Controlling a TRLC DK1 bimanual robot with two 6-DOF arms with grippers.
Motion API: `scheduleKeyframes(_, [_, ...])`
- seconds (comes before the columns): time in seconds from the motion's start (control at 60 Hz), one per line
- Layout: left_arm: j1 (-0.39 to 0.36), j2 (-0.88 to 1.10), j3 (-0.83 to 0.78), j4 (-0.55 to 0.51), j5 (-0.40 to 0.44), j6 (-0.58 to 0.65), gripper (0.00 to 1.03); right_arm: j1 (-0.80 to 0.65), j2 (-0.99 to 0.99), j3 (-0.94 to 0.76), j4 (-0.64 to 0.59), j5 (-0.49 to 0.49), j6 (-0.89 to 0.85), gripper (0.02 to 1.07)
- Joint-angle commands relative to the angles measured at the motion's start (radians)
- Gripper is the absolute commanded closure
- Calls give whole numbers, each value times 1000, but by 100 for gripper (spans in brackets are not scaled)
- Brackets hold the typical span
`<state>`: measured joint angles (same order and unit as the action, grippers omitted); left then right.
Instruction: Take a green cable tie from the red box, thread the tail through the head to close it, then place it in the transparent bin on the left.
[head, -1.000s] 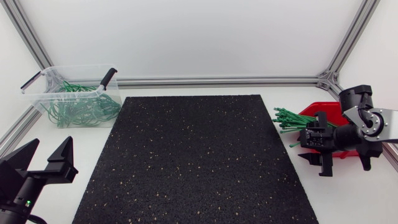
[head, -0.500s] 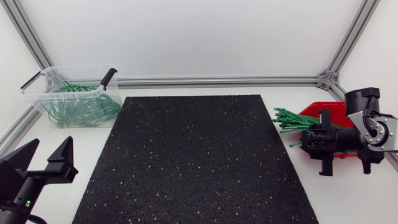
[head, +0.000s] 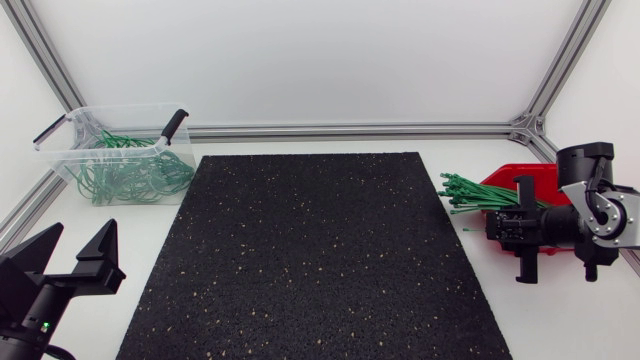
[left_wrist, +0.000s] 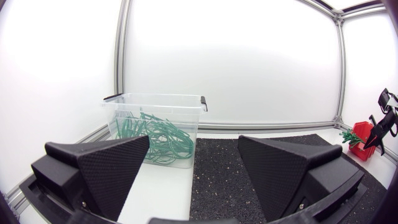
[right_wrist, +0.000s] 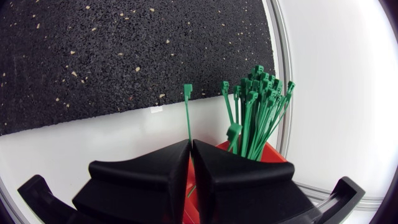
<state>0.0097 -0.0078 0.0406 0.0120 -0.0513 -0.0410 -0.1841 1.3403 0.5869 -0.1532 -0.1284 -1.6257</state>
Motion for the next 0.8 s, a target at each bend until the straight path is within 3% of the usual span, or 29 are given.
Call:
scheduleKeyframes(0.0, [-5,2,-36,-32,-5,13,4,8,-15,-25,4,10,-25,101])
scheduleKeyframes(0.317, [-7,2,-36,-32,-4,13,4,8,-75,4,-29,-42,-2,101])
scheduleKeyframes(0.783, [-7,3,-36,-32,-4,13,4,-104,-110,217,-318,-349,87,101])
